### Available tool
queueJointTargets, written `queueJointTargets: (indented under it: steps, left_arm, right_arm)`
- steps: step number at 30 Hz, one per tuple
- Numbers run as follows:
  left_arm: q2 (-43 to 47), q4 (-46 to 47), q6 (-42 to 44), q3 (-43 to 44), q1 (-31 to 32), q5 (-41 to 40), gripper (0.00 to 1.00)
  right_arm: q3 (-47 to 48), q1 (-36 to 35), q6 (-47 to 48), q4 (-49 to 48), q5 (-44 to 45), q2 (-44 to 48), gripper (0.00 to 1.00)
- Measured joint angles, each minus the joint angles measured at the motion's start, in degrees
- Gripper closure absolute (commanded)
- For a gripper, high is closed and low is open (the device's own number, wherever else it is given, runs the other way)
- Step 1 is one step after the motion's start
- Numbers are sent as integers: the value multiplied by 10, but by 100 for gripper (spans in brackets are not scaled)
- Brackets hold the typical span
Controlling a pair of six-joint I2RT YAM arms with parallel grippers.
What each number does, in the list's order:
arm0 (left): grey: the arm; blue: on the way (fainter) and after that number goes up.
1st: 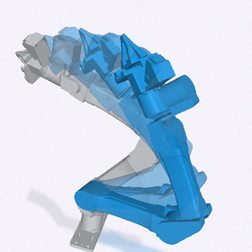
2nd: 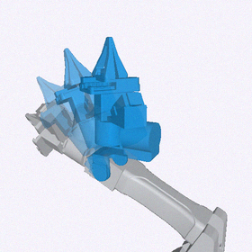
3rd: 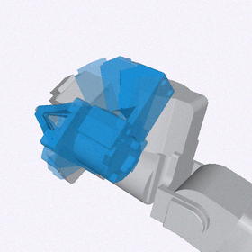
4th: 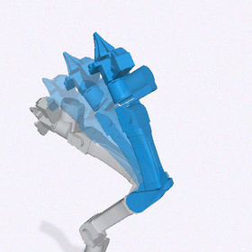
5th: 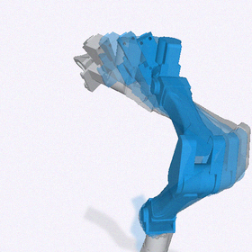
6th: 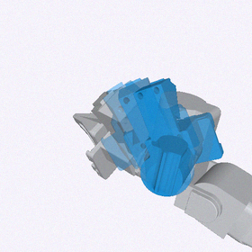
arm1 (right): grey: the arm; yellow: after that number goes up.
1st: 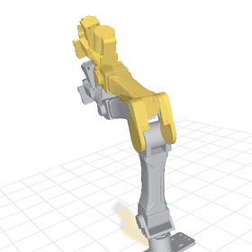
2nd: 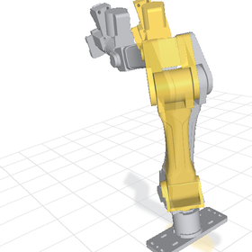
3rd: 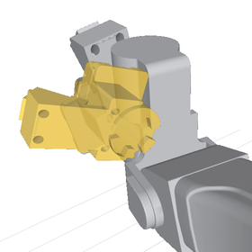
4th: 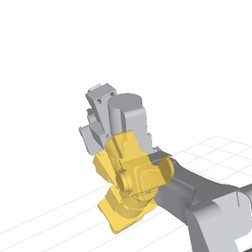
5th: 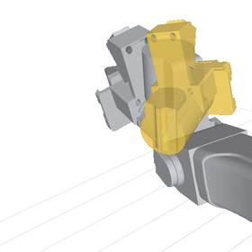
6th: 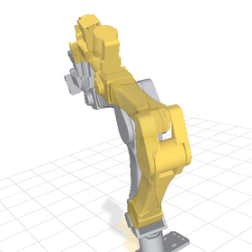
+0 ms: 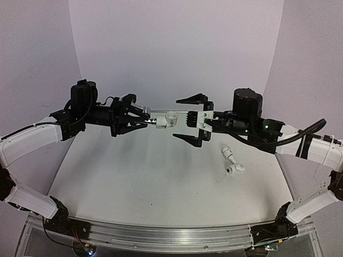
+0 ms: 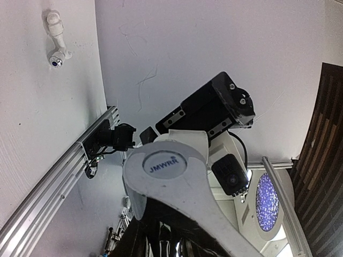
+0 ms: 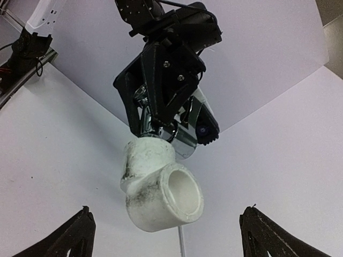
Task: Install the water faucets
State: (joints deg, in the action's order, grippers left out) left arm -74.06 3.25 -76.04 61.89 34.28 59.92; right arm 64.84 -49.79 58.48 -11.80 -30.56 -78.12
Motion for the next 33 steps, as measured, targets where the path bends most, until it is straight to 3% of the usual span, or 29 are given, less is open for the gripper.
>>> queueJointTargets:
  steps: [9, 22, 26, 29, 33]
  left_arm:
    - [0, 0, -23, 0, 0, 1, 100]
    - [1, -2, -25, 0, 0, 6, 100]
    - [1, -2, -29, 0, 0, 8, 100]
    - [1, -2, -30, 0, -1, 11, 100]
    - [2, -5, -29, 0, -5, 9, 100]
  right_arm:
    - [0, -67, 122, -12, 27, 6, 15]
    - [1, -70, 185, -41, 75, -35, 31]
    - [1, -71, 185, -53, 83, -36, 40]
    - [3, -71, 182, -60, 87, -40, 55]
    - [6, -71, 170, -68, 89, -47, 67]
